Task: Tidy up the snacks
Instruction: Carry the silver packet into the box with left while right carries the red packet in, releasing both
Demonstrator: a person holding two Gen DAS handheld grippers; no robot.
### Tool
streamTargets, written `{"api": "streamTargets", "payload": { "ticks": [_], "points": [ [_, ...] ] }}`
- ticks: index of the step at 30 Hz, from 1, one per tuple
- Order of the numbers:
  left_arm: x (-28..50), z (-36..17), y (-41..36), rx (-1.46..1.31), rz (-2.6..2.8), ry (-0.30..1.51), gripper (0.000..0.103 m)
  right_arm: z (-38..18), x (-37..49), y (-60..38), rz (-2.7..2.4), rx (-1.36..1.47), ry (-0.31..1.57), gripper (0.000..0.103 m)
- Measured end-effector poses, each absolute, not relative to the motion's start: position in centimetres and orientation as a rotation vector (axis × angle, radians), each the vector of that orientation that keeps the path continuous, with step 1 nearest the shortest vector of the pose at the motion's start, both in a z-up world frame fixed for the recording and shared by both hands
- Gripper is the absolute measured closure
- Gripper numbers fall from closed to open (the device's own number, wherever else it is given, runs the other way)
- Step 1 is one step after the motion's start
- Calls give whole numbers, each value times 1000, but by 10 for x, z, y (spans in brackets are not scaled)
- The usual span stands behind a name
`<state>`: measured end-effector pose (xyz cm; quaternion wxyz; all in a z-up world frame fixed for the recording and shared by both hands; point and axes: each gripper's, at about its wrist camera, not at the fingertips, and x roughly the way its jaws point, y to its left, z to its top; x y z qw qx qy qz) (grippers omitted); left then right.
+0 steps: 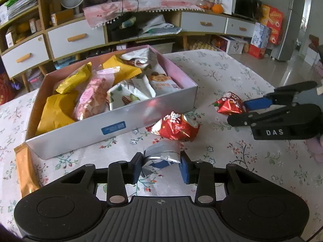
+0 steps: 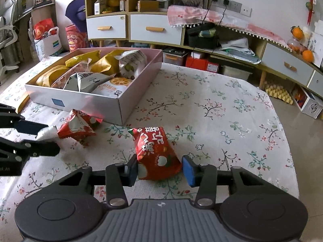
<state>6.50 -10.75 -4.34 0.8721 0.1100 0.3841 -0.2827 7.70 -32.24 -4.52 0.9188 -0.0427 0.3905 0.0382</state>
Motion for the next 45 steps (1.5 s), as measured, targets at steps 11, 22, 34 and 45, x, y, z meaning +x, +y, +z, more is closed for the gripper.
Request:
{"api": "streamTargets", "payload": {
  "ticks": [11, 22, 34, 45],
  "points": [
    [76, -24, -88, 179, -556, 767, 68, -25, 72, -316, 91, -54, 773, 83],
    [95, -8, -67, 128, -491, 729, 68, -5, 85, -297, 94, 7, 744, 83],
    [148, -8, -45, 80, -402, 730, 68, 0, 119, -271, 93, 94, 741, 83],
    [159, -26, -43, 94, -426, 707, 67, -4, 148, -265, 36, 178, 729, 82]
  ]
}}
